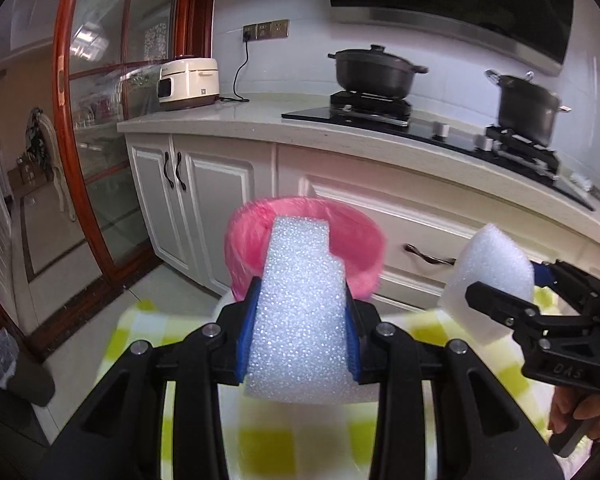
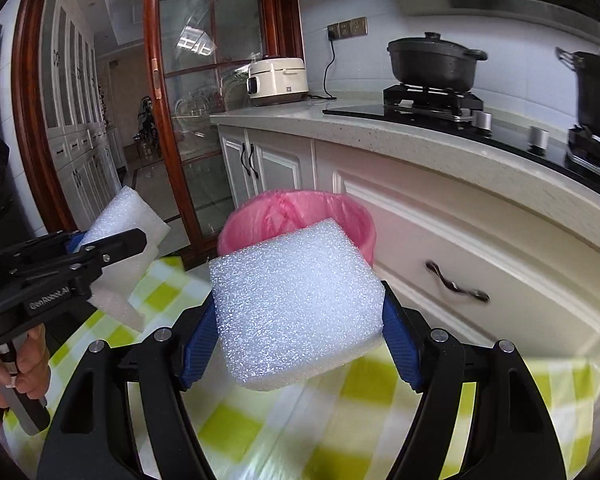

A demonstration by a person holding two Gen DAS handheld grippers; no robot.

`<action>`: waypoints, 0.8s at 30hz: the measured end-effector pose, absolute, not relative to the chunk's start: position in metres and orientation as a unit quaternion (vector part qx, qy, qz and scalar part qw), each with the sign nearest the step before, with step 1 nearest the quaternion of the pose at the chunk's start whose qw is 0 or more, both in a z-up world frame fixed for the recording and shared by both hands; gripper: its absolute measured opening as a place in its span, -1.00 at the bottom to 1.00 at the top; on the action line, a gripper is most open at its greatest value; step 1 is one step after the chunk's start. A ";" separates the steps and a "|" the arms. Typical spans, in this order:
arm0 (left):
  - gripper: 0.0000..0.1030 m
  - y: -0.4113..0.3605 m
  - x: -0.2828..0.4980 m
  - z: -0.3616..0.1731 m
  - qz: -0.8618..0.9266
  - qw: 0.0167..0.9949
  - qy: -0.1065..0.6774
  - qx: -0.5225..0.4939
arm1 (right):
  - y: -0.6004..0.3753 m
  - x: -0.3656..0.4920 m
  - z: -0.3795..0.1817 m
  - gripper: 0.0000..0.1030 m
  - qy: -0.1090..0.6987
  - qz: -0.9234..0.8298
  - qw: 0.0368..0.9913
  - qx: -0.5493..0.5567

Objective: Collect trash
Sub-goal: 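Carry both foam blocks to the pink bin and open both tools over it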

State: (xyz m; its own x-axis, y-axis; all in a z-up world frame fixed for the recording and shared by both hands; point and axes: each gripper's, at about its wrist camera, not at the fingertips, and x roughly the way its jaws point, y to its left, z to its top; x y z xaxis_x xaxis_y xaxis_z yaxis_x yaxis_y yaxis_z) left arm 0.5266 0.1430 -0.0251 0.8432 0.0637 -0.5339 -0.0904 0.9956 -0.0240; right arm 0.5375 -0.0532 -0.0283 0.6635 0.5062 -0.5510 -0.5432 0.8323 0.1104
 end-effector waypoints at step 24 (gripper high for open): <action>0.12 0.218 0.717 -0.055 0.081 0.947 0.306 -0.060 | -0.008 0.696 -0.069 0.64 0.304 0.316 0.899 -0.002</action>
